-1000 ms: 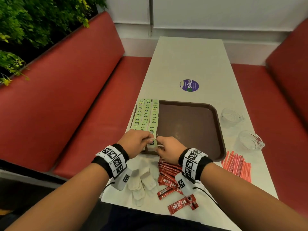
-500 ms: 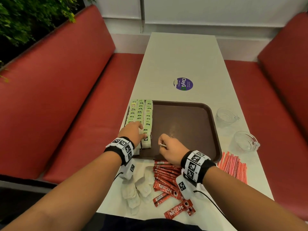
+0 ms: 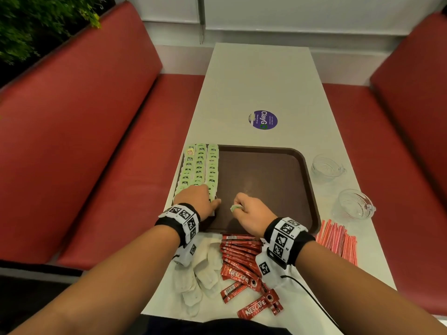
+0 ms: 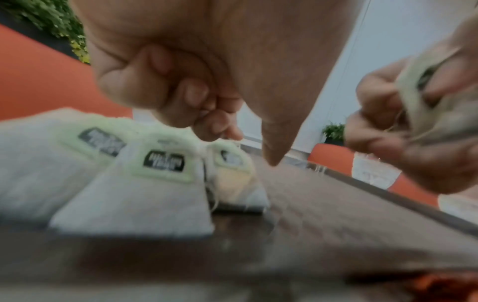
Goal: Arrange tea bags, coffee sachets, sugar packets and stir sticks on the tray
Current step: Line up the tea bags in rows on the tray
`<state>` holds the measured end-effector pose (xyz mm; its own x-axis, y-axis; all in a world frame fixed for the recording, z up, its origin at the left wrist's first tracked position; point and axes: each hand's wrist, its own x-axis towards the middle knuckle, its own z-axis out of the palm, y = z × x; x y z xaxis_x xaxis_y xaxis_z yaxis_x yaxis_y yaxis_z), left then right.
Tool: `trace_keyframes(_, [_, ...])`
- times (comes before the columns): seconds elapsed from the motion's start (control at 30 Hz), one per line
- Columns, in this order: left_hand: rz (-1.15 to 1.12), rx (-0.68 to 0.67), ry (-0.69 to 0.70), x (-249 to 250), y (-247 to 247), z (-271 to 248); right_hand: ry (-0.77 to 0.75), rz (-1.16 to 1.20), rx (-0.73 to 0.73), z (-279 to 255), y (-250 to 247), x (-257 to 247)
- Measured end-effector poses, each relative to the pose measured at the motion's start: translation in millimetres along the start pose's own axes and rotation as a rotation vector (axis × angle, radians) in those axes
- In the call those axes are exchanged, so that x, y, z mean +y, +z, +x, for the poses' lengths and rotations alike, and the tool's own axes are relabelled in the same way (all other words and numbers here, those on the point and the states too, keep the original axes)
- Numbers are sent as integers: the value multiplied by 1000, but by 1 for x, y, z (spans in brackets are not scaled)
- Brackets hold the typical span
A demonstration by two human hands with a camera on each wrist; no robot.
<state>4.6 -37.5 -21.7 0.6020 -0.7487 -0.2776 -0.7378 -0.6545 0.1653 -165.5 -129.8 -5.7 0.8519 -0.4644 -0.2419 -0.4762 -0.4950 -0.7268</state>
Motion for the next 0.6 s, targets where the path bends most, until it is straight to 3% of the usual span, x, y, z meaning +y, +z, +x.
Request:
trace_keyframes(0.17, [-497, 68, 361, 1, -30, -23, -48, 25, 66, 8, -1, 4])
trace_keyframes(0.27, [-485, 57, 482, 0, -35, -32, -90, 50, 94, 11, 0, 0])
trace_keyframes(0.43, [-449, 122, 460, -8, -33, -28, -77, 3, 109, 15, 4, -3])
trace_keyframes(0.6, [-445, 80, 446, -12, -32, -30, -57, -59, 51, 19, 4, -5])
